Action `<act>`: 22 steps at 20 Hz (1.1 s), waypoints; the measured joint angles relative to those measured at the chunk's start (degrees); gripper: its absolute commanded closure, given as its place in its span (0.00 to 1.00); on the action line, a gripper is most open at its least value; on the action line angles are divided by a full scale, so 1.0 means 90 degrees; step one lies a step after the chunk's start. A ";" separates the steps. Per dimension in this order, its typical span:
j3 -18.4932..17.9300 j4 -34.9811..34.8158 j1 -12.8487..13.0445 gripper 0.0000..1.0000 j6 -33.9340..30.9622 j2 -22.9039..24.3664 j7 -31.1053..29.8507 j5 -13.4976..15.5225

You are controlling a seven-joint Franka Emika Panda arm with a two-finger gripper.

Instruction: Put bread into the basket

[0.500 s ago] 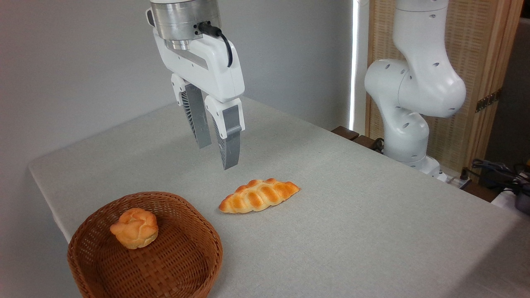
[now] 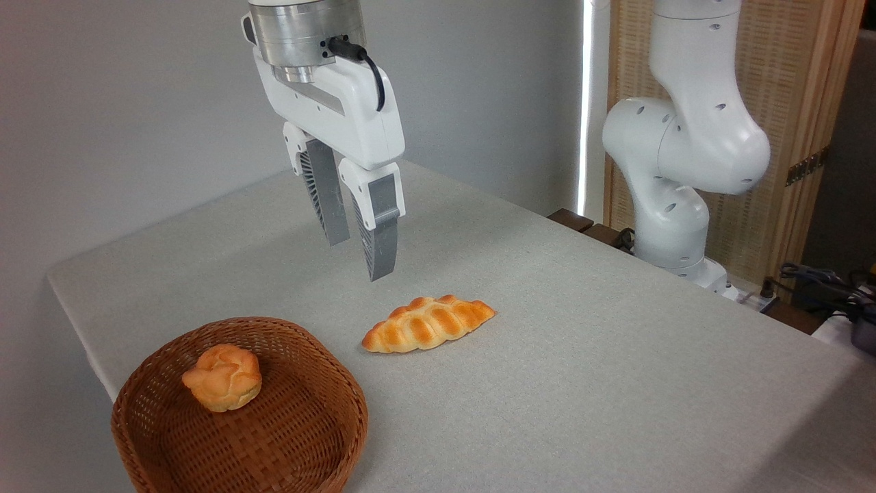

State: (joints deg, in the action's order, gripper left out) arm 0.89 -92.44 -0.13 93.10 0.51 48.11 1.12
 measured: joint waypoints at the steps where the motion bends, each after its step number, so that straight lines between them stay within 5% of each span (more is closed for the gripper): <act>1: -0.0001 0.0000 0.0000 0.00 0.0000 0.0000 0.0000 0.0000; 17: 0.0002 -0.0228 0.0005 0.00 0.0002 0.0117 -0.0235 0.0195; 22: 0.0115 -0.0990 0.0024 0.00 0.0014 0.0523 -0.0241 0.0642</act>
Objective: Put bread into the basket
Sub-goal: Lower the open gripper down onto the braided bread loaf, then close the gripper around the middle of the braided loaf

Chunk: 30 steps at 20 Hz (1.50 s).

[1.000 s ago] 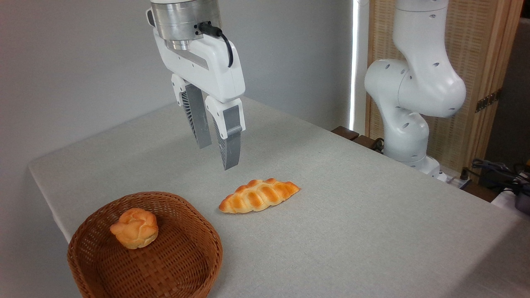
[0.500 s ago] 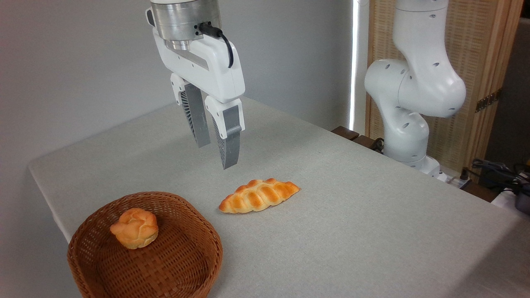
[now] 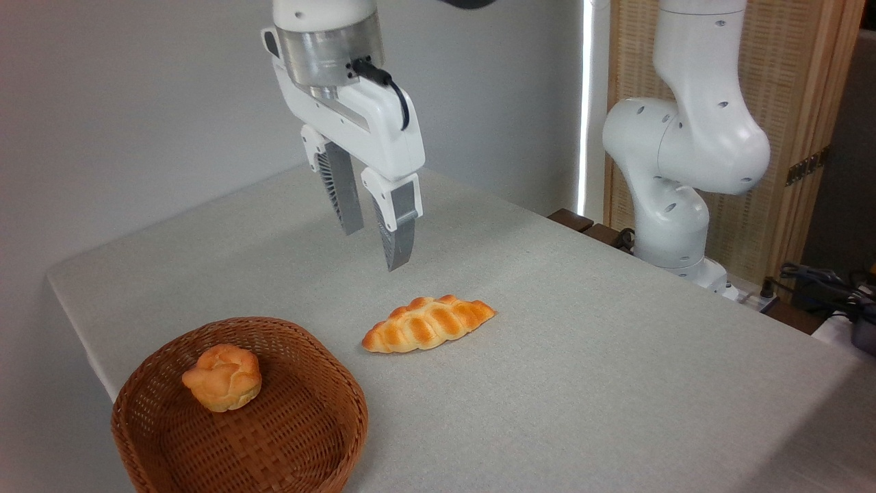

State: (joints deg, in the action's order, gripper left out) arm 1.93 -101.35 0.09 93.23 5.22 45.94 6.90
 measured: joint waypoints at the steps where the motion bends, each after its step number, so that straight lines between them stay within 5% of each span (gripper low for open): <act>1: 0.0079 -0.0204 0.0006 0.00 0.0036 0.0082 -0.0002 0.0046; 7: 0.0773 -0.1552 0.0032 0.00 0.1171 0.0408 -0.0011 0.0029; 11: 0.1111 -0.2217 0.0035 0.00 0.1610 0.0433 -0.0011 -0.0389; 17: 0.1207 -0.2931 0.0032 0.00 0.2576 0.0400 -0.0011 -0.0707; 25: 0.1207 -0.3137 0.0030 0.01 0.2621 0.0297 -0.0011 -0.1037; 30: 0.1207 -0.3246 0.0030 0.39 0.2672 0.0226 -0.0011 -0.1067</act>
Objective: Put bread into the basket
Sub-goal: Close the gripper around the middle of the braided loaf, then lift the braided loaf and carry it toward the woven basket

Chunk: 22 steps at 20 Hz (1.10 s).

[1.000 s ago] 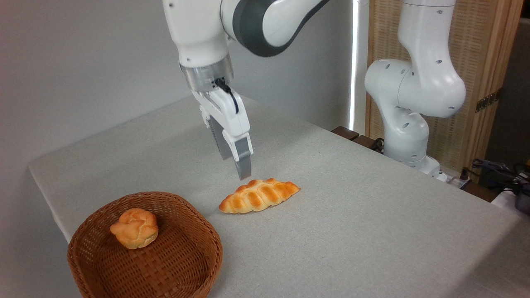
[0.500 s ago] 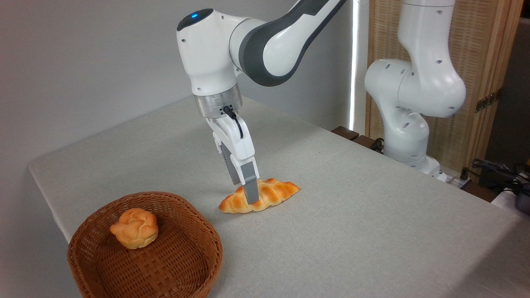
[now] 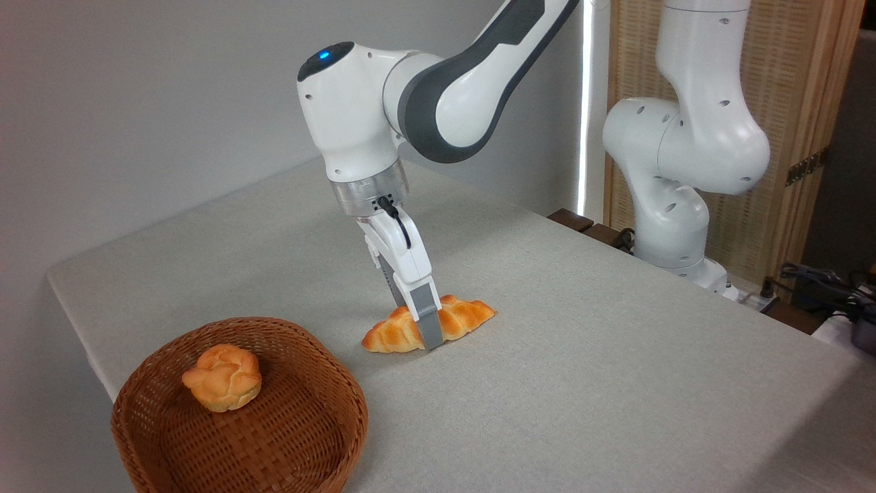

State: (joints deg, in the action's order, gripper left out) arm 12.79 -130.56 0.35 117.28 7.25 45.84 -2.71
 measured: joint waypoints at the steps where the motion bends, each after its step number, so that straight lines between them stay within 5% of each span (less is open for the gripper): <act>1: 0.0000 -0.0011 0.0000 0.44 0.0029 -0.0012 0.0000 0.0000; 16: 0.0000 -0.0003 -0.0003 0.46 0.0056 -0.0027 0.0000 -0.0002; 22: -0.0103 0.1028 -0.0014 0.45 -0.1261 0.0061 0.0000 -0.0002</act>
State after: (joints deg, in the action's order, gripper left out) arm 11.86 -121.32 0.23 105.93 7.80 45.84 -2.73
